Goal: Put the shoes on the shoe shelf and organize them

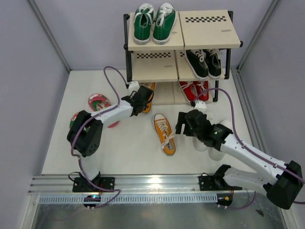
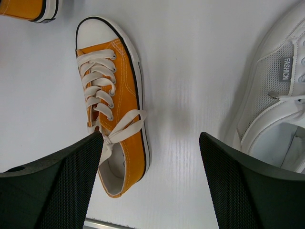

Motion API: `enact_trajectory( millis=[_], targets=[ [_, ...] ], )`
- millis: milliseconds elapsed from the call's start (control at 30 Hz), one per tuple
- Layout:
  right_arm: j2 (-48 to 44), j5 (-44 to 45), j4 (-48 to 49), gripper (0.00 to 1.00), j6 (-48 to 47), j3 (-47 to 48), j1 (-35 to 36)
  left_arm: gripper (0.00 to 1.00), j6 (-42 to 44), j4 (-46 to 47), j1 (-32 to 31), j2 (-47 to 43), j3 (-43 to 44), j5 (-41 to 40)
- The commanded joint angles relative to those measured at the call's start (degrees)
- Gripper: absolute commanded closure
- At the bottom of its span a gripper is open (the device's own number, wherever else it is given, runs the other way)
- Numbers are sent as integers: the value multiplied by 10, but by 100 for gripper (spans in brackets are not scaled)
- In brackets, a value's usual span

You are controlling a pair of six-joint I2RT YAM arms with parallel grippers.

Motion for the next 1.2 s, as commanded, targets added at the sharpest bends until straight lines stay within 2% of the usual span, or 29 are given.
enact_trajectory(
  millis=[0,333,600,700,767,800,900,1067,1167],
  targets=[
    [-15,6,19,14,-4,-6,-5,100,-18,49,3,2,50,-48],
    [-17,1,24,14,-13,-14,-10,100,-52,56,3,26,46,-66],
    [-17,-6,26,14,-21,-19,-10,100,-55,73,3,48,41,-48],
    [-19,-13,31,14,-27,-20,-11,77,-52,71,3,45,37,-37],
    [-20,-26,38,14,-33,-22,-10,70,-46,77,4,38,30,-31],
    [-19,-30,39,14,-34,-22,-10,62,-45,78,4,30,27,-28],
    [-15,-55,52,14,-44,-23,-10,47,-39,71,4,11,18,-20],
    [-1,-113,80,14,-69,-26,-10,35,-38,54,3,-35,-7,9],
    [13,-149,90,14,-91,-31,-10,15,-36,50,0,-79,-39,24]
  ],
)
